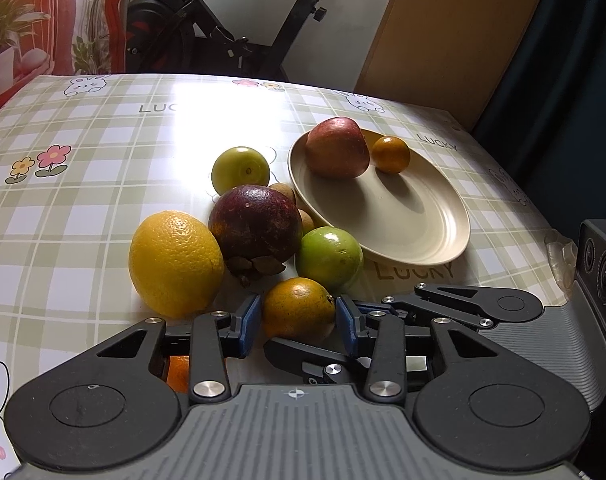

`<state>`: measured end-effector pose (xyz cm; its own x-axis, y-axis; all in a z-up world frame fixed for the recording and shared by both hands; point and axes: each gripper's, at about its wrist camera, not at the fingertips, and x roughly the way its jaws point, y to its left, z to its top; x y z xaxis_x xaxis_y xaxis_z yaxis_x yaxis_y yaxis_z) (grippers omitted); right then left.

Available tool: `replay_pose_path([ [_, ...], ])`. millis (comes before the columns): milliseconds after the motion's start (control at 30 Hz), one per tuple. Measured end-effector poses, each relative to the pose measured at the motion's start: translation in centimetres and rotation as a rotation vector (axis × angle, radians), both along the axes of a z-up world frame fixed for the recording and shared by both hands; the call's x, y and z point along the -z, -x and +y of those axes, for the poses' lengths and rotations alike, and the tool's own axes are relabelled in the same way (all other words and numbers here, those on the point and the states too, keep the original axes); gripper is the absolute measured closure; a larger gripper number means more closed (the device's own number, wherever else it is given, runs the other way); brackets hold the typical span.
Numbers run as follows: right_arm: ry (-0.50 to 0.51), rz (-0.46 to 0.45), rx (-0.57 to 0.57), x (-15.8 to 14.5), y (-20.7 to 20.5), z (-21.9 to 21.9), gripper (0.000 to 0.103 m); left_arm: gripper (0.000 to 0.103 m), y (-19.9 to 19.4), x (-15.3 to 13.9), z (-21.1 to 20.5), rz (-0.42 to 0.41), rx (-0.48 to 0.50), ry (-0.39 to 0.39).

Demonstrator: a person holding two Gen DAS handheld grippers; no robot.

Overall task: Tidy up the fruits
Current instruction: 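Close the left tool on the dark orange in front of the pile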

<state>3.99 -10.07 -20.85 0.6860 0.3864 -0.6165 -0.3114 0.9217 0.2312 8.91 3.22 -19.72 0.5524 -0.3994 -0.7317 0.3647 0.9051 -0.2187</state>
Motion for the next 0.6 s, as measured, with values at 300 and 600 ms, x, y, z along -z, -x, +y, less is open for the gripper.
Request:
replay_pose_path([
  [300, 0.007, -0.034, 0.009, -1.0, 0.9, 0.0, 0.058, 0.06, 0.9, -1.0, -0.2, -0.027, 0.017, 0.003],
  [600, 0.014, -0.152, 0.047, -5.2, 1.1, -1.8, 0.058, 0.06, 0.0, -5.3, -1.6, -0.086, 0.036, 0.055],
])
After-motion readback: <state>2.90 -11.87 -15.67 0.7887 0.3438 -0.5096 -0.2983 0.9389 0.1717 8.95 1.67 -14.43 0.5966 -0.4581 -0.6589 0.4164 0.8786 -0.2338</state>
